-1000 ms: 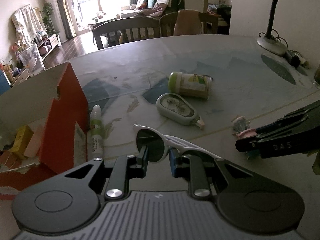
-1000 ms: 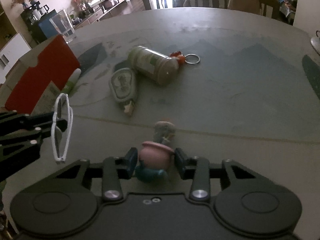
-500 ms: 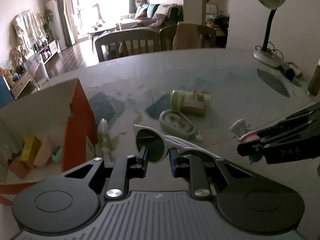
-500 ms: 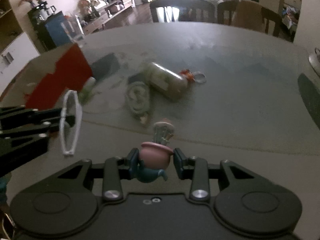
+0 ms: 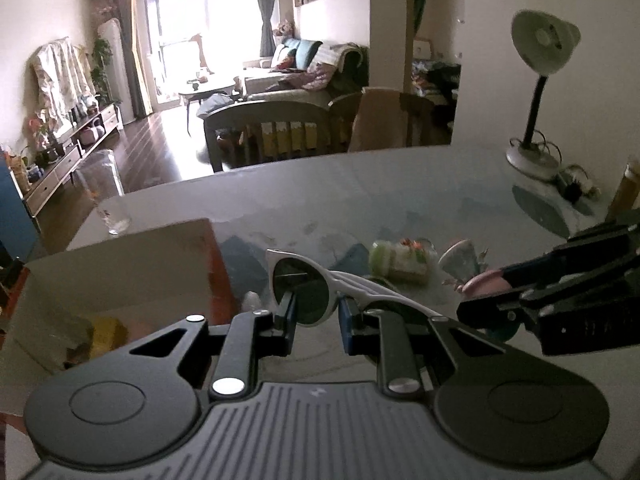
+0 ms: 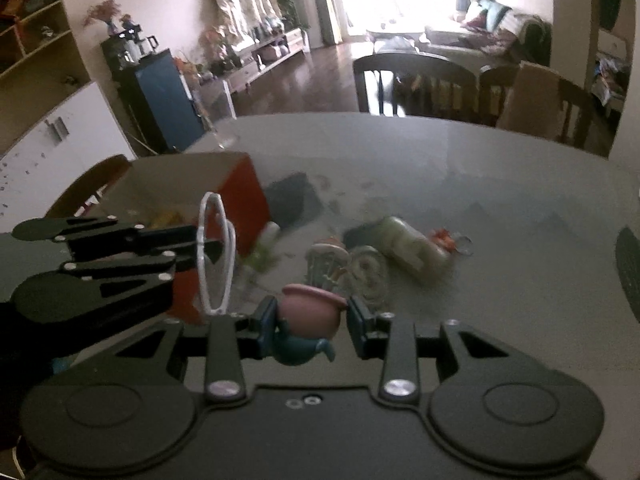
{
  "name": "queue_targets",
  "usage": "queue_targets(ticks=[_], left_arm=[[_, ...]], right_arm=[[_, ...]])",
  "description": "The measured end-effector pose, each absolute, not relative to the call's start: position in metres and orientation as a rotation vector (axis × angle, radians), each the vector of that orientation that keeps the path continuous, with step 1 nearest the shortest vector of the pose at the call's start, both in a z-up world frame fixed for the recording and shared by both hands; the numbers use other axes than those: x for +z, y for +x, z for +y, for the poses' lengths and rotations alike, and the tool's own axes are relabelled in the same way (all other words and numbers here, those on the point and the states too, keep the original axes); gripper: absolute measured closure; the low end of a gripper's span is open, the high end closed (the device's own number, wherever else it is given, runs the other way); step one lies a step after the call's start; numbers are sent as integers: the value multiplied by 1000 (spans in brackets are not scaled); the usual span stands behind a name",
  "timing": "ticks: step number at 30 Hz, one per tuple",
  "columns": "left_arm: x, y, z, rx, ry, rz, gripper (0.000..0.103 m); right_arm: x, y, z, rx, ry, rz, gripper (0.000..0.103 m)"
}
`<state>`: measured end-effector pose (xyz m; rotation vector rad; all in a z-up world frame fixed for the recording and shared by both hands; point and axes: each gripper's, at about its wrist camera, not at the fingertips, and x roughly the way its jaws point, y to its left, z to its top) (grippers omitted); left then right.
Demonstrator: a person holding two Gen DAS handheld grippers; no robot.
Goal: Organize rigid objects
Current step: 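Carry the sunglasses and pig figurine over the cardboard box with both tools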
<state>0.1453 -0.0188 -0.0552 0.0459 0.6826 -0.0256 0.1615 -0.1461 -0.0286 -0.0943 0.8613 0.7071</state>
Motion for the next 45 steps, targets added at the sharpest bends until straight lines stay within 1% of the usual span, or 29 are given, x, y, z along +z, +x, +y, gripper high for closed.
queue_targets(ticks=[10, 23, 35, 45], left_arm=[[-25, 127, 34, 8, 50, 634, 82], [-19, 112, 123, 101, 38, 644, 81], [-33, 109, 205, 172, 31, 692, 81], [-69, 136, 237, 172, 57, 791, 81]], right_arm=[[-5, 147, -88, 769, -106, 803, 67], [-10, 136, 2, 827, -144, 790, 67], [-27, 145, 61, 830, -178, 812, 67], [-56, 171, 92, 795, -222, 869, 67]])
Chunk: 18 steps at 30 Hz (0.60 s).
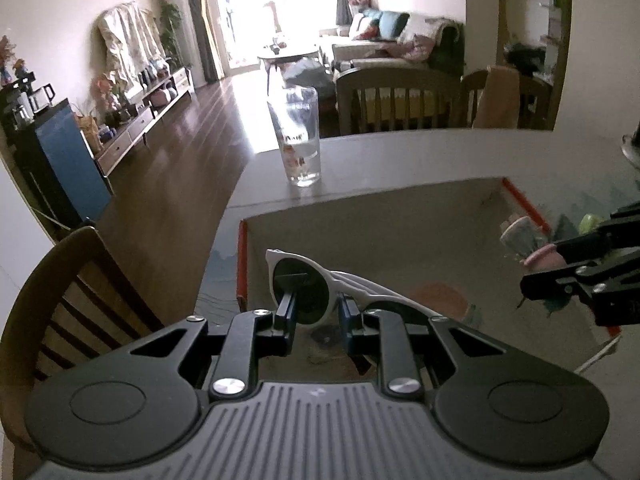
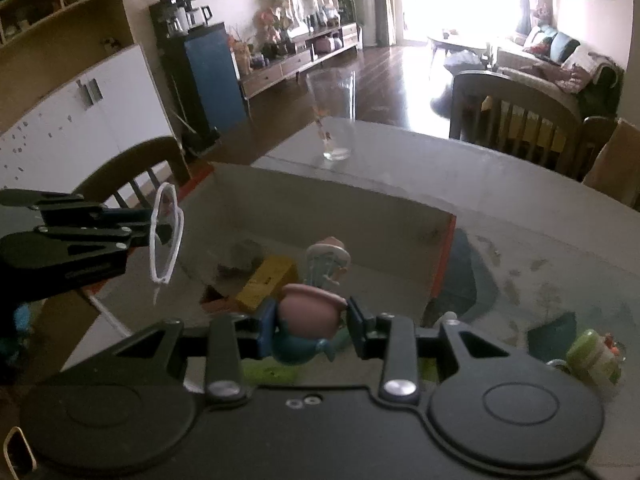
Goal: Organize rigid objects
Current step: 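Carry the sunglasses and pig figurine over the cardboard box with both tools, then open both tools to release the sunglasses and figurine into the box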
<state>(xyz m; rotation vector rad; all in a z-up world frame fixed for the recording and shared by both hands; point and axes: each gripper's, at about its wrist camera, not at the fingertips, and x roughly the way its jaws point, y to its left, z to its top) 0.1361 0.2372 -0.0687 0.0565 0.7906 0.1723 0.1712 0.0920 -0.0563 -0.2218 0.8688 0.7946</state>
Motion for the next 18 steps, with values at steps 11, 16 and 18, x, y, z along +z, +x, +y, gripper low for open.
queue_targets(ticks=[11, 16, 18], left_arm=[[-95, 182, 233, 110, 124, 856, 81], [-110, 203, 226, 69, 126, 910, 81], [-116, 210, 226, 58, 128, 934, 81]], right_arm=[[-100, 194, 112, 749, -317, 944, 67], [-106, 197, 117, 742, -350, 953, 67], [-107, 196, 120, 739, -373, 950, 67]])
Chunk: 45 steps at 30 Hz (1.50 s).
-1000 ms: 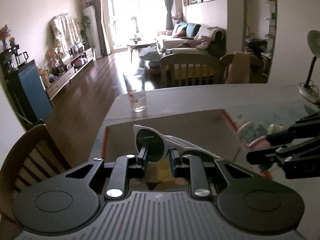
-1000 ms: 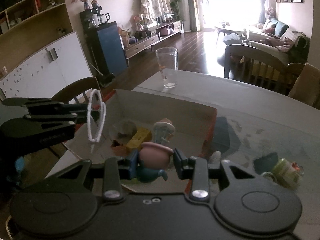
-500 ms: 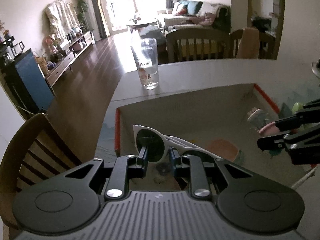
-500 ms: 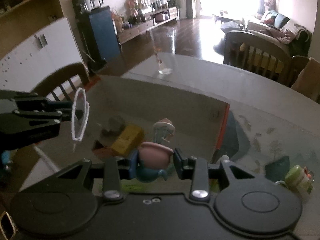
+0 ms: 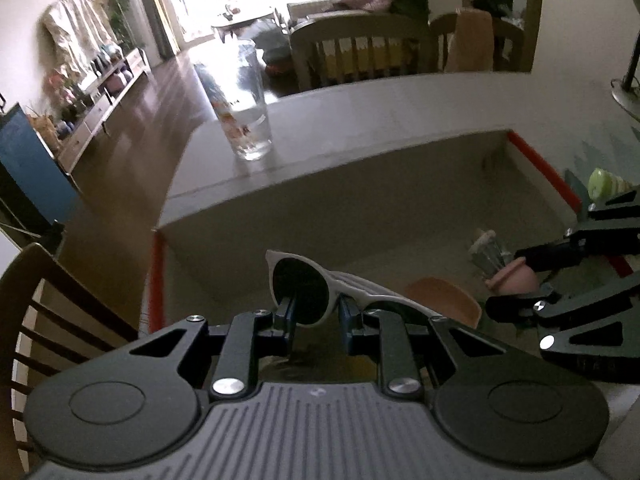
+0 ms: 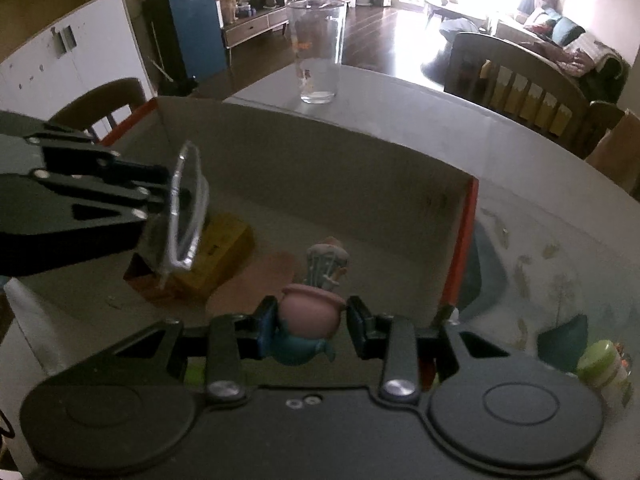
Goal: Organize rigid objects
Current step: 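Open both tools to release the sunglasses and figurine into the box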
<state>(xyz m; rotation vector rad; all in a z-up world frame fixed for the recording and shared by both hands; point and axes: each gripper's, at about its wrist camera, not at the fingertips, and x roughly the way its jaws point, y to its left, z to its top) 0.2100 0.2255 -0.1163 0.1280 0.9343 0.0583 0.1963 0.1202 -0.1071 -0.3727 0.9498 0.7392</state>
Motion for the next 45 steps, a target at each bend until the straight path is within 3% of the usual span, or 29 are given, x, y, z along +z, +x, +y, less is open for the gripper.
queue_targets(ticks=[19, 24, 28, 31, 38, 40, 41, 42, 43, 44, 45], left_arm=[[-136, 227, 218, 11, 151, 1080, 81], [-132, 225, 220, 18, 133, 1082, 81], [-129, 219, 218, 22, 151, 1089, 81], [-126, 214, 219, 43, 156, 1084, 81], [-114, 202, 222, 66, 137, 1053, 80], [-110, 198, 223, 72, 119, 1041, 74], [-109, 195, 224, 74, 110, 1036, 64], [-107, 194, 225, 78, 102, 1028, 46], [-104, 190, 225, 86, 96, 1013, 37], [-101, 187, 226, 96, 90, 994, 30], [-98, 183, 227, 100, 79, 977, 30]], right_arm=[[-103, 202, 126, 757, -363, 960, 64], [-98, 200, 122, 765, -349, 949, 50], [-92, 196, 118, 763, -342, 935, 48], [-86, 191, 115, 759, -333, 918, 37], [-73, 181, 107, 759, -313, 890, 34], [-71, 179, 104, 760, -309, 884, 34], [-69, 178, 103, 760, -306, 881, 33], [-67, 176, 102, 762, -301, 879, 32], [-66, 175, 100, 764, -296, 877, 30], [-64, 174, 99, 766, -290, 873, 29], [-62, 172, 97, 766, -287, 870, 29]])
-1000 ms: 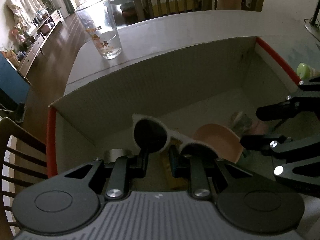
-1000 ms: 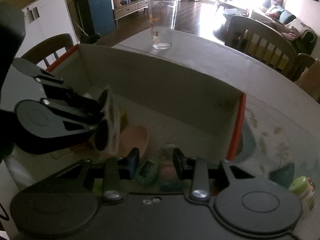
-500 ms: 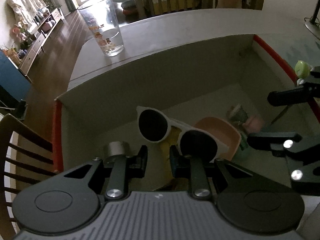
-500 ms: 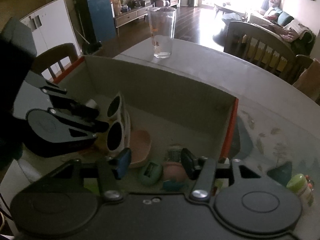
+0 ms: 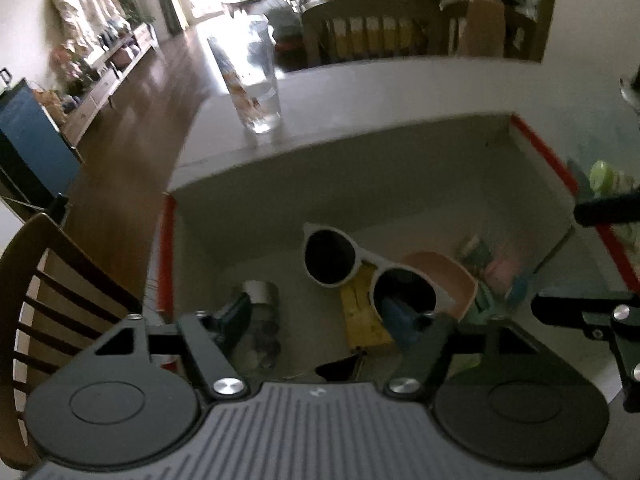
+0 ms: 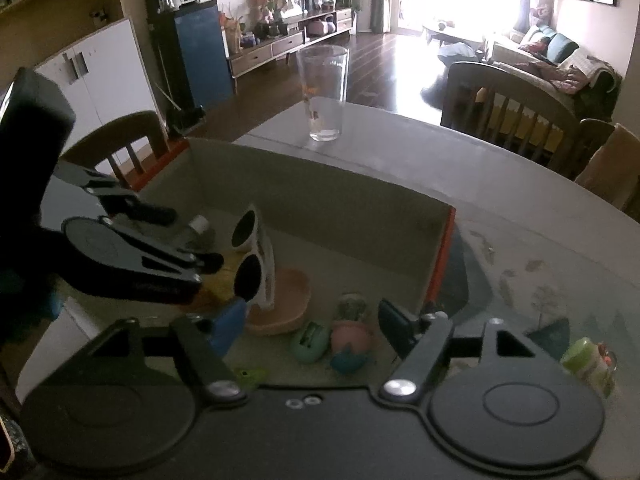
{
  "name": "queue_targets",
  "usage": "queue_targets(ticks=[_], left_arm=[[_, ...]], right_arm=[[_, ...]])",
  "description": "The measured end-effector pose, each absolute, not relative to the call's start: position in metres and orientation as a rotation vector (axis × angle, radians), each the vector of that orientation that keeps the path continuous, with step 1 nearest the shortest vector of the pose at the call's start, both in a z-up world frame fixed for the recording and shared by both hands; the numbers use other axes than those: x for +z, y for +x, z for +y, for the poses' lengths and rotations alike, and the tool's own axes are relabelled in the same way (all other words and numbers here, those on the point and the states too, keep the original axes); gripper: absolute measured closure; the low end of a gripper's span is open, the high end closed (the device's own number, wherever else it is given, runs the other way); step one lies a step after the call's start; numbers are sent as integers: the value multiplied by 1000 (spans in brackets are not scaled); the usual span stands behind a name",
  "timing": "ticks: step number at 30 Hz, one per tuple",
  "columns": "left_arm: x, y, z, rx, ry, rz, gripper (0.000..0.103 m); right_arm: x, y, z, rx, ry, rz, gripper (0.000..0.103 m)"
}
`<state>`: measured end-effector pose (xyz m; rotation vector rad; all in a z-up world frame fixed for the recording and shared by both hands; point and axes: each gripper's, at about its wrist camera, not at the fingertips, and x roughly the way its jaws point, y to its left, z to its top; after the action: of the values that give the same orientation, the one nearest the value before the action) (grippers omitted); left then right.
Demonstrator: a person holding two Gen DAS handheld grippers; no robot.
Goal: Organize rigid objects
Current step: 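Open both tools to release the sunglasses and figurine into the box, then withdraw both tools from the box toward the items left on the table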
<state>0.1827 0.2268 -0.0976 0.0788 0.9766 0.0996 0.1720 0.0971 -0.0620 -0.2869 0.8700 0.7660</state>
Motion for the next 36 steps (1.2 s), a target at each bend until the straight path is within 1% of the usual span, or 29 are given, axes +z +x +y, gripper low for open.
queue_targets(ticks=[3, 14, 16, 17, 25, 29, 34, 36], left_arm=[[-90, 174, 227, 102, 52, 955, 30], [-58, 147, 210, 94, 0, 854, 30], [-50, 142, 205, 95, -16, 831, 26], [-46, 139, 201, 95, -26, 818, 20], [-24, 120, 166, 97, -79, 747, 19], [-16, 110, 145, 94, -104, 706, 11], [-10, 106, 116, 88, -139, 678, 9], [-10, 104, 105, 87, -152, 668, 1]], right_arm=[[-57, 167, 92, 768, -276, 859, 29], [-28, 145, 58, 791, -211, 794, 14], [-23, 141, 50, 801, -194, 783, 13], [-20, 140, 44, 806, -186, 777, 12], [-7, 127, 1, 833, -156, 738, 10], [0, 124, -27, 839, -139, 711, 9], [3, 122, -67, 829, -123, 686, 9], [1, 123, -84, 824, -119, 686, 8]])
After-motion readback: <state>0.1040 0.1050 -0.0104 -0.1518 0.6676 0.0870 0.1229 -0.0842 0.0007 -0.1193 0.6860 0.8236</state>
